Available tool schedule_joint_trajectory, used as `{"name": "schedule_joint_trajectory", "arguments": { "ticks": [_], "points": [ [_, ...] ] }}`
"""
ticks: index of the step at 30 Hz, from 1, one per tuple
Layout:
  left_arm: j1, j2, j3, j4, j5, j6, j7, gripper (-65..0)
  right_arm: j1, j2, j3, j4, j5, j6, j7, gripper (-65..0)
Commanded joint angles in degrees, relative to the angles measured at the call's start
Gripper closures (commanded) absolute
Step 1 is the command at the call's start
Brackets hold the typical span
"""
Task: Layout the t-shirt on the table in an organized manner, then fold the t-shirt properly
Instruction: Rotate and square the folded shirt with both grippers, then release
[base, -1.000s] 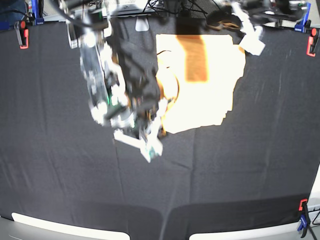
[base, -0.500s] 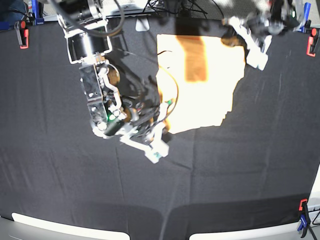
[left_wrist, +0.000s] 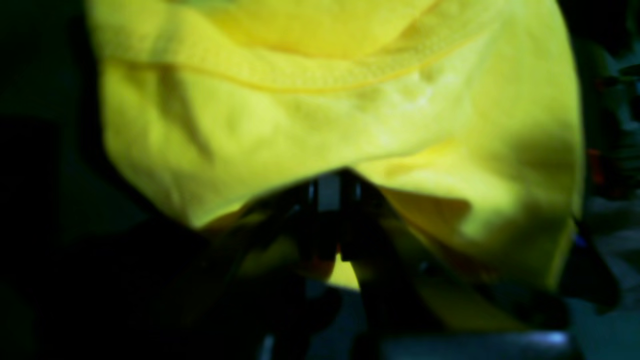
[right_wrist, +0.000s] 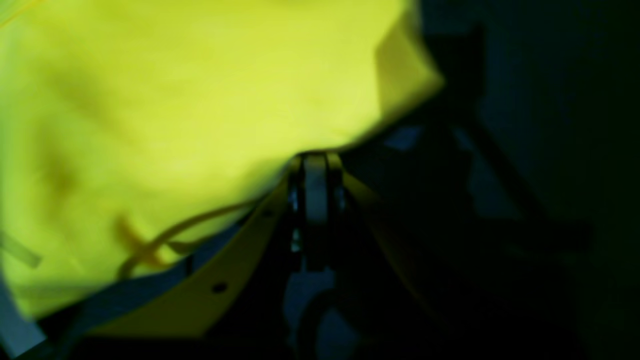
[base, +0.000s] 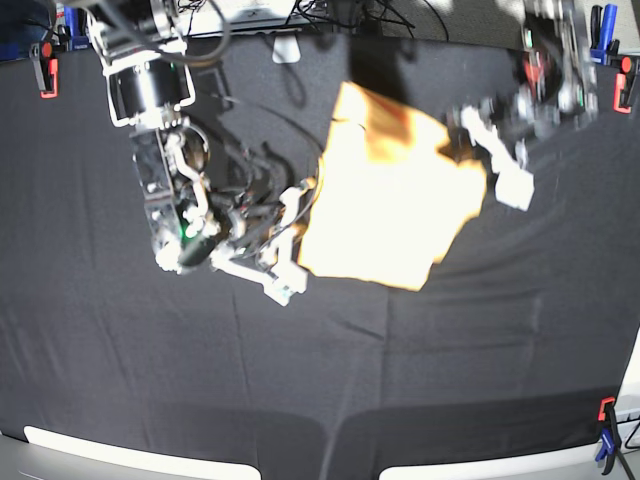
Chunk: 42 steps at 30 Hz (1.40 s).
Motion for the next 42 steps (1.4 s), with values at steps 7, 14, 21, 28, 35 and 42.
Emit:
{"name": "schedule_joint_trajectory", "arguments": {
  "ticks": [7,14,21,28,35,42],
  "points": [
    [-3.65,-4.35,-0.61,-0.2,2.71,4.68,0.68,0.0,0.52,0.31,1.33,4.24,-6.12,-0.52,10.6,0.0],
    [-3.58,-8.61,-0.61,-0.17,-0.39,4.7,-1.03,0.0,6.21,0.2,3.15,-1.75,-13.38,-3.82,17.16,0.0],
    [-3.56,-9.62,-0.68,-0.17,-4.81,4.66,2.14,0.0,9.35,-3.37,2.93,-13.25,-11.5,-1.07,12.52,0.0],
    [-3.56,-9.6,-0.66,-0.17,2.05,4.7,-4.2,0.0,5.77,-3.54,0.33,-11.98,-3.76,2.05,2.75,0.0],
    [-3.72,-9.62,-0.66,-0.17,5.03,4.68,-11.54,0.0,-3.65,-3.48,-0.66,-1.31,-3.52,2.05,1.44,0.0],
    [-3.74,-9.62,-0.66,-0.17,5.01,4.68,-18.73,0.0,-13.7,-3.52,-0.66,8.94,-3.52,2.05,3.34,0.0]
  ]
}}
